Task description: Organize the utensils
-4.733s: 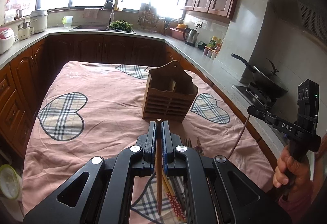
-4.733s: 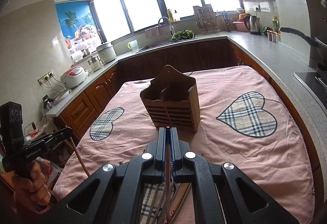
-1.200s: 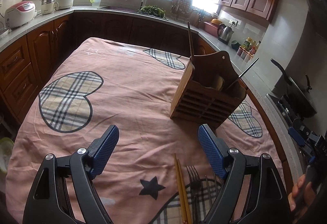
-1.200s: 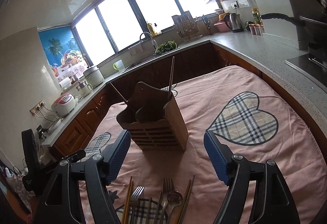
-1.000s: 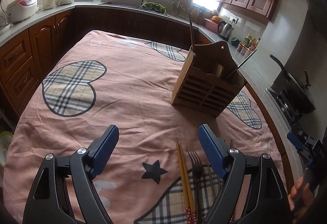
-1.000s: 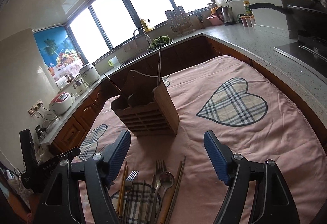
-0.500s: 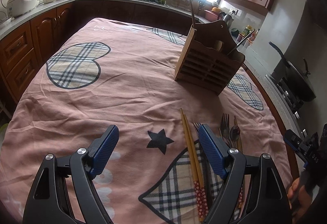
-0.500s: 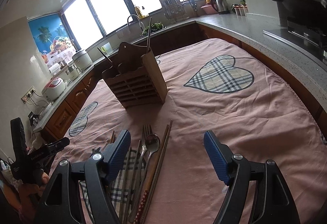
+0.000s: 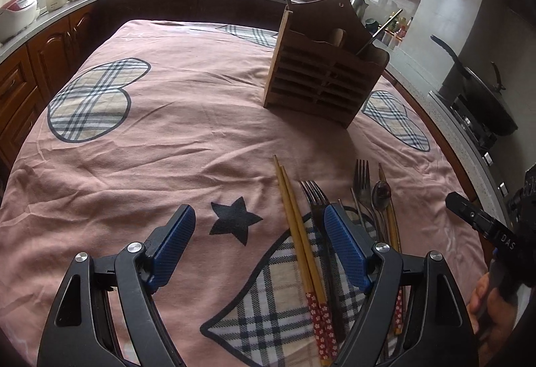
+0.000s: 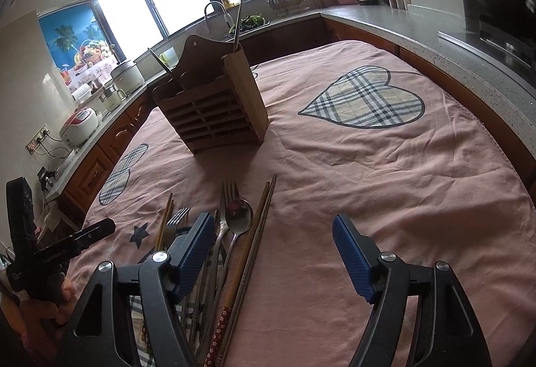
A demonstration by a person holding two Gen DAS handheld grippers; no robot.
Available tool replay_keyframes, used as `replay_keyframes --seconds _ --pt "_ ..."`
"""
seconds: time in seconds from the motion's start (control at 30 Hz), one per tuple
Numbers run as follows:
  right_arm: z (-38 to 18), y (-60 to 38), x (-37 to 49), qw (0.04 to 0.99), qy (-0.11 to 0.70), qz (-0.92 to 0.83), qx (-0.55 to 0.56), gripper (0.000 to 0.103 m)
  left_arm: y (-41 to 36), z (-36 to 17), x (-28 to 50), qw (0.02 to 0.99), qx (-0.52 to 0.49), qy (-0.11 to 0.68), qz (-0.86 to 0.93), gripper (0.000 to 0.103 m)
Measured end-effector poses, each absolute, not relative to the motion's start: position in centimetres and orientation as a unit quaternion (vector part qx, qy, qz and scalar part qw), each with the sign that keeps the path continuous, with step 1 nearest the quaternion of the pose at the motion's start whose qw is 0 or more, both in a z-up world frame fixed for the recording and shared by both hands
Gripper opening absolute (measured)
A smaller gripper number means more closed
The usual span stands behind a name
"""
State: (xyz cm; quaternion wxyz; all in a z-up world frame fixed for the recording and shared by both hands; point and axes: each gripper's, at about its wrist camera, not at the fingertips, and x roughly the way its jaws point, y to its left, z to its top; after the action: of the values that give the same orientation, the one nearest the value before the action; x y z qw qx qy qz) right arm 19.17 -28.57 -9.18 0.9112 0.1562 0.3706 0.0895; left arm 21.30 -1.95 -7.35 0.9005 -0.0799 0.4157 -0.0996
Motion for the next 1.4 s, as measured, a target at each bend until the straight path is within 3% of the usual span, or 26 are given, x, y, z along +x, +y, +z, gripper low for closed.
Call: replay_keyframes --seconds 0.13,0.33,0.53,0.7,0.97,1.17,1.3,1.4 --pt "-9.7 -28.4 20.4 0.905 0.385 0.094 0.155 0.055 -3.6 -7.4 21.9 0.894 -0.072 0.423 -0.127 0.068" --pt "-10.3 -28.1 22.3 0.895 0.405 0.102 0.154 0.042 -5.0 -8.3 23.6 0.886 -0.057 0.442 -0.132 0.057" --pt "-10.7 -27.6 24.0 0.891 0.414 0.108 0.150 0.040 -4.4 -9.4 26.7 0.878 -0.066 0.463 -0.106 0.044" --pt "-11.2 -27.5 25.6 0.887 0.424 0.107 0.150 0.033 -4.6 -10.0 29.3 0.876 -0.057 0.470 -0.096 0.040" --pt "-12.8 -26.9 28.5 0.877 0.452 0.095 0.130 0.026 -5.0 -11.9 31.3 0.869 -0.009 0.486 -0.092 0.023" --pt "-13.8 -25.7 29.5 0.876 0.464 0.093 0.097 0.020 -3.5 -11.8 29.9 0.870 0.006 0.483 -0.097 0.020" --pt "-13.9 -26.1 29.3 0.875 0.468 0.088 0.082 0.007 -1.9 -11.6 28.9 0.868 -0.010 0.485 -0.111 0.020" --pt "-13.8 -26.6 29.2 0.874 0.472 0.085 0.080 0.007 -1.2 -11.5 28.6 0.864 -0.019 0.492 -0.107 0.020"
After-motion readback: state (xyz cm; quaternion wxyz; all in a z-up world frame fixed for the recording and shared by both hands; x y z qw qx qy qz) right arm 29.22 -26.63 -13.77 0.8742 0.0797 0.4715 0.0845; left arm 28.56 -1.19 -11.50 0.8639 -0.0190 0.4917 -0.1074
